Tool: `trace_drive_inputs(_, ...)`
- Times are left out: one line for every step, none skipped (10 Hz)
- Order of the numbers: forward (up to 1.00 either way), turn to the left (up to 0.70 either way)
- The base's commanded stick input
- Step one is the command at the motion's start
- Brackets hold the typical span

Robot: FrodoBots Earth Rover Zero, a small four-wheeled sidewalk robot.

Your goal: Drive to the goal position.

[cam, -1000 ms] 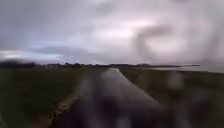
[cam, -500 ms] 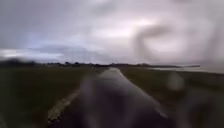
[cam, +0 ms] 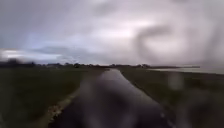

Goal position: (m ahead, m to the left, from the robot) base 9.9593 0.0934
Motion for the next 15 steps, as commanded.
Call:
trace_drive_inputs(0.70,0.00)
trace_drive_inputs(0.70,0.00)
trace_drive_inputs(0.70,0.00)
trace_drive_inputs(0.70,0.00)
trace_drive_inputs(0.70,0.00)
trace_drive_inputs(0.70,0.00)
trace_drive_inputs(0.70,0.00)
trace_drive_inputs(0.70,0.00)
trace_drive_inputs(0.70,0.00)
trace_drive_inputs(0.70,0.00)
trace_drive_inputs(0.70,0.00)
trace_drive_inputs(0.70,0.00)
trace_drive_inputs(0.70,0.00)
trace_drive_inputs(0.70,0.00)
trace_drive_inputs(0.70,0.00)
